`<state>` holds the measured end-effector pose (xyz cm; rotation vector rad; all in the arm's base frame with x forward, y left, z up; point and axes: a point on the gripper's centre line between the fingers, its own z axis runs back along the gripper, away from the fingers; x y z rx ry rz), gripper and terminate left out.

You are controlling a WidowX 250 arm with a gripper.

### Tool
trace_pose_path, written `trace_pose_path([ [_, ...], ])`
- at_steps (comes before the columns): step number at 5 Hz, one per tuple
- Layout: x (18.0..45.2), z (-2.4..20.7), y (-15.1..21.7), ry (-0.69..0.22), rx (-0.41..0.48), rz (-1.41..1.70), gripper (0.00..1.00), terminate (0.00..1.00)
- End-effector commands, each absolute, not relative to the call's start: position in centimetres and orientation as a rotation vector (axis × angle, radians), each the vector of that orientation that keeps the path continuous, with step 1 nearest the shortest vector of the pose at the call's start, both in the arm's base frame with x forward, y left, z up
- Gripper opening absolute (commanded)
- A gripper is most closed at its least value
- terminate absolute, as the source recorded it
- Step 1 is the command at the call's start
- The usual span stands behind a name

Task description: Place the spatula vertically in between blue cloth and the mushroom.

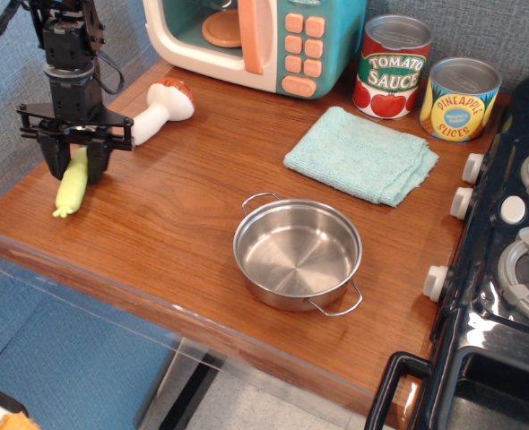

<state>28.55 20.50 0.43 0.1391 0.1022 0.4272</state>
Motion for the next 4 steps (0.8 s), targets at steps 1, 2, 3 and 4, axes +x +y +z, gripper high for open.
trace_pose_path([
  [1, 26.1, 1.9, 19.3, 0.086, 0.168, 0.475, 0.0, 0.0],
  [2, 25.9, 5.0, 17.7, -0.005, 0.189, 0.457, 0.0, 0.0],
  [3, 27.5, 8.4, 13.9, -0.087, 0.168, 0.308, 0.0, 0.0],
  [4, 29.8, 9.7, 9.9, -0.158, 0.15, 0.146, 0.0, 0.0],
])
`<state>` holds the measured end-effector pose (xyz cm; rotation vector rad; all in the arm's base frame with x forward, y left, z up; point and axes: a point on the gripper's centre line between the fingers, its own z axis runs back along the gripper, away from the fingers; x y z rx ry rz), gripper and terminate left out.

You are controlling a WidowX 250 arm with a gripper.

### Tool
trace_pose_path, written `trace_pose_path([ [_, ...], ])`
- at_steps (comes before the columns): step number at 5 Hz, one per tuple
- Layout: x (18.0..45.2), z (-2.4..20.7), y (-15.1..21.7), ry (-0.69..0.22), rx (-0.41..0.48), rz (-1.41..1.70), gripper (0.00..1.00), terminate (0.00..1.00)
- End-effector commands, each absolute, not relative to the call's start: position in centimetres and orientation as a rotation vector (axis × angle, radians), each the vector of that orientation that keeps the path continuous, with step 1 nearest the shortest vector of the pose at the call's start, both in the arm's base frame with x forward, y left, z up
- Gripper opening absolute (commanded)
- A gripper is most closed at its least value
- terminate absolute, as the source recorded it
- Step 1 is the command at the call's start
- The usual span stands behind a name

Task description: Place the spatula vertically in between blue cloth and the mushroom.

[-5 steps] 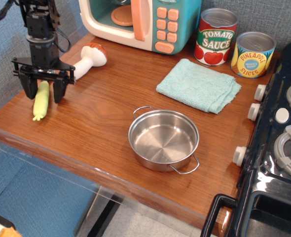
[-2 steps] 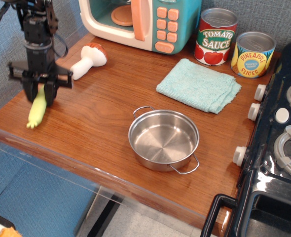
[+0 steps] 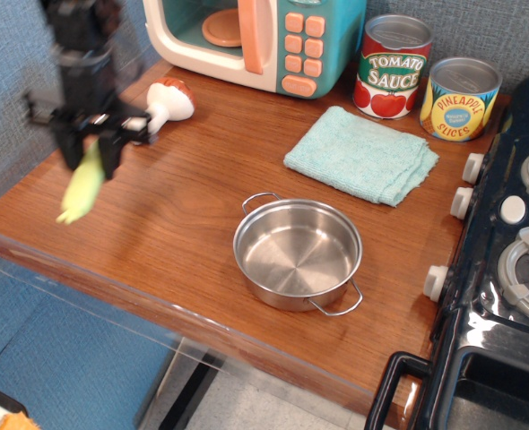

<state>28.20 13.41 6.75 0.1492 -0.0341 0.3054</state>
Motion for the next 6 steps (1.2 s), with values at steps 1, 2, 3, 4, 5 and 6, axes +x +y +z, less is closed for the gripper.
trace_pose_path([
  [1, 33.0, 8.9, 7.5, -0.159, 0.148, 0.016, 0.0, 0.0],
  [2, 36.2, 6.5, 8.2, -0.127, 0.111, -0.036, 0.0, 0.0],
  [3, 38.0, 4.7, 9.8, -0.09, 0.105, -0.037, 0.0, 0.0],
  [4, 38.9, 3.2, 9.8, -0.054, 0.09, -0.06, 0.0, 0.0],
  [5, 38.6, 2.7, 8.5, -0.032, 0.097, -0.113, 1.0, 0.0],
  [6, 38.3, 5.3, 8.1, -0.099, 0.121, -0.119, 1.0, 0.0],
])
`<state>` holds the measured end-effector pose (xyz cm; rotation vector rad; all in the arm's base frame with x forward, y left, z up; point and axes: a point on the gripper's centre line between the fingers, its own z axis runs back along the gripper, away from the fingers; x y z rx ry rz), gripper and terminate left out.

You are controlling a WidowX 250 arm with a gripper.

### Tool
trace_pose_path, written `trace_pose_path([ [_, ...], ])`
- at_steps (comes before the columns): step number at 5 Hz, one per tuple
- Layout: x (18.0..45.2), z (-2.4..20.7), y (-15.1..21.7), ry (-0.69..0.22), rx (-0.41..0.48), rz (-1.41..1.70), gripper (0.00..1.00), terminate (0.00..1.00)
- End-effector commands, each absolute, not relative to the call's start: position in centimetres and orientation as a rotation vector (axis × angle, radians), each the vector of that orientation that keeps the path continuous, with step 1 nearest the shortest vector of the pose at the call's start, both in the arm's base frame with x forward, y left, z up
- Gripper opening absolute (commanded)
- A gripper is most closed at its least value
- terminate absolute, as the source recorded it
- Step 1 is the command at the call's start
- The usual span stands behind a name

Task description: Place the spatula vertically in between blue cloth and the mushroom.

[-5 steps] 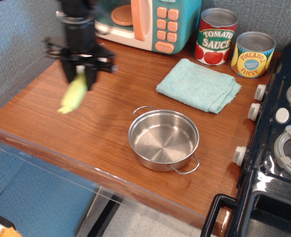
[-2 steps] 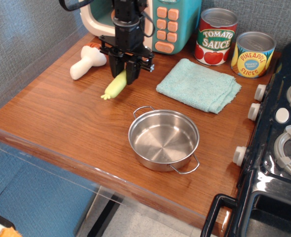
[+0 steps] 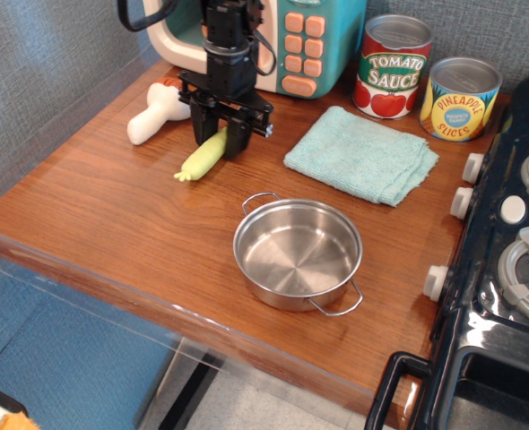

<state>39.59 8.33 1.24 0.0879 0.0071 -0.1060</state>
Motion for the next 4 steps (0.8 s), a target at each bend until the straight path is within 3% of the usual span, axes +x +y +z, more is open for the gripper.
trace_pose_path([
  [1, 37.6, 8.2, 8.8, -0.174, 0.134, -0.075, 1.0, 0.0],
  [2, 36.7, 9.2, 9.2, -0.198, 0.137, -0.042, 1.0, 0.0],
  [4, 36.0, 8.6, 8.6, -0.245, 0.12, 0.128, 1.0, 0.0],
])
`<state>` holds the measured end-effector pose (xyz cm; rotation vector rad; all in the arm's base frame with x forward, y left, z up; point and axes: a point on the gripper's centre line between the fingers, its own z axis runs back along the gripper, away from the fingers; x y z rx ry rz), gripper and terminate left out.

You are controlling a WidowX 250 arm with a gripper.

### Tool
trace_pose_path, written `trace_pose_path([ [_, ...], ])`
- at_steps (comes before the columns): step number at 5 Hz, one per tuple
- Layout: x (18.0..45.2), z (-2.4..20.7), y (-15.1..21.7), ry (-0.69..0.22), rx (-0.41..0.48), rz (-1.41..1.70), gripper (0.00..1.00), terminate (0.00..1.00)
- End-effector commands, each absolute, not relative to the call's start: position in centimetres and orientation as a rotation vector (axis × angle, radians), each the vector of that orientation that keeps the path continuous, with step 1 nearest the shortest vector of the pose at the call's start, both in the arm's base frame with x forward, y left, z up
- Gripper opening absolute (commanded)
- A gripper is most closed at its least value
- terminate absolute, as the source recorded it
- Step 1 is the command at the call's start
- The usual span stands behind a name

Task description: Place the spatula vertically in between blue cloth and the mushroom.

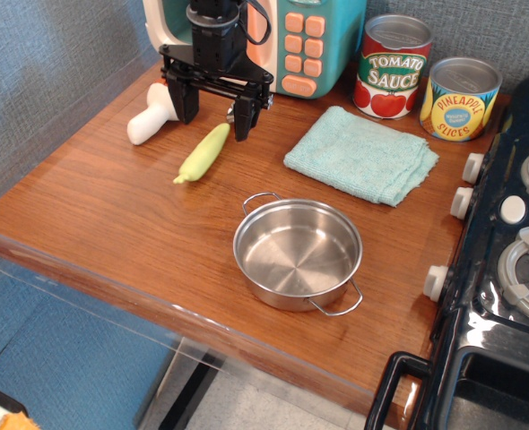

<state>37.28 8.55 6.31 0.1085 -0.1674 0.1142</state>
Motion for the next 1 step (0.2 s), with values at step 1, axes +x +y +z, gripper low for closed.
trace_pose_path([
  [1, 36.04, 8.63, 8.62, -0.245, 0.12, 0.128, 1.0, 1.0],
])
